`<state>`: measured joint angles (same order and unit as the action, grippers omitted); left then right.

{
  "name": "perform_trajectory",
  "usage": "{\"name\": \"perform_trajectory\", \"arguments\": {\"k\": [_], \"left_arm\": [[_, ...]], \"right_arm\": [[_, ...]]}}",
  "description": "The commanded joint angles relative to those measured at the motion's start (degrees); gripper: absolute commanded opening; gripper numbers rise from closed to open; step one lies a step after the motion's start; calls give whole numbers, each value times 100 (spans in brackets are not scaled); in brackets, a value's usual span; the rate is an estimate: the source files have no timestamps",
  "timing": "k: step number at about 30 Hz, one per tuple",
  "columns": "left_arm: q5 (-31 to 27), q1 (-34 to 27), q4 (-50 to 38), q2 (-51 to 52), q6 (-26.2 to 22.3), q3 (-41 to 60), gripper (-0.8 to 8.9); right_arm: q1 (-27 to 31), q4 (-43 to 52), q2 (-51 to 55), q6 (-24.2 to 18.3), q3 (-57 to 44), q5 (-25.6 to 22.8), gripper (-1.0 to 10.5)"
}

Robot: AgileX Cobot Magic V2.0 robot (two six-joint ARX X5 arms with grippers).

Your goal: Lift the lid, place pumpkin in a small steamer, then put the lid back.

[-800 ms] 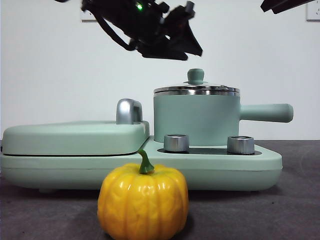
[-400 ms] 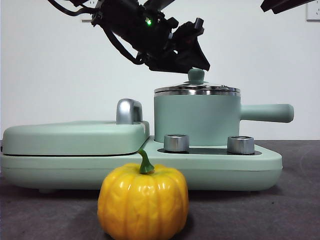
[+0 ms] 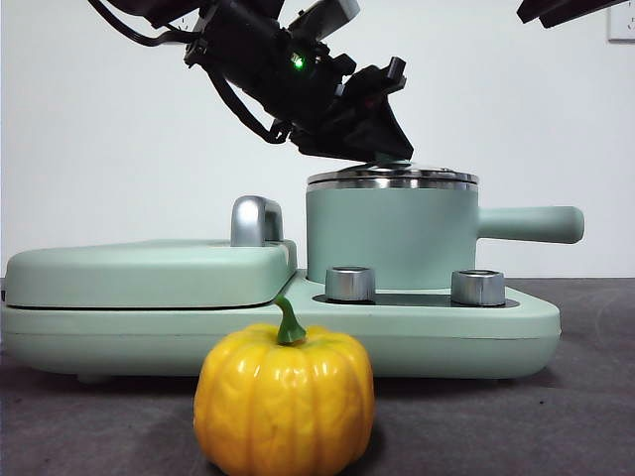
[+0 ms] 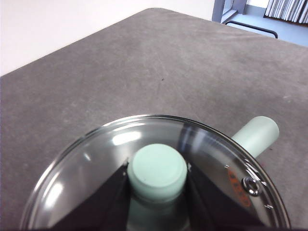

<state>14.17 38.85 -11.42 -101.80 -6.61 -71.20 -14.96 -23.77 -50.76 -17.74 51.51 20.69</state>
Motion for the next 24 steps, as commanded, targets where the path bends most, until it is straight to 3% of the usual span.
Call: {"name": "perform_trajectory", "arguments": {"k": [1, 12, 24], "left_arm": [[-50, 52, -66, -118, 0, -120, 10], [-538, -118, 214, 734, -273, -125, 10], [-538, -1119, 2531, 2496, 46, -122, 10]], "right_arm": [[-28, 57, -46, 68, 111, -7, 205], [-28, 57, -46, 70, 111, -7, 205], [-46, 31, -46, 81, 111, 48, 205]]}}
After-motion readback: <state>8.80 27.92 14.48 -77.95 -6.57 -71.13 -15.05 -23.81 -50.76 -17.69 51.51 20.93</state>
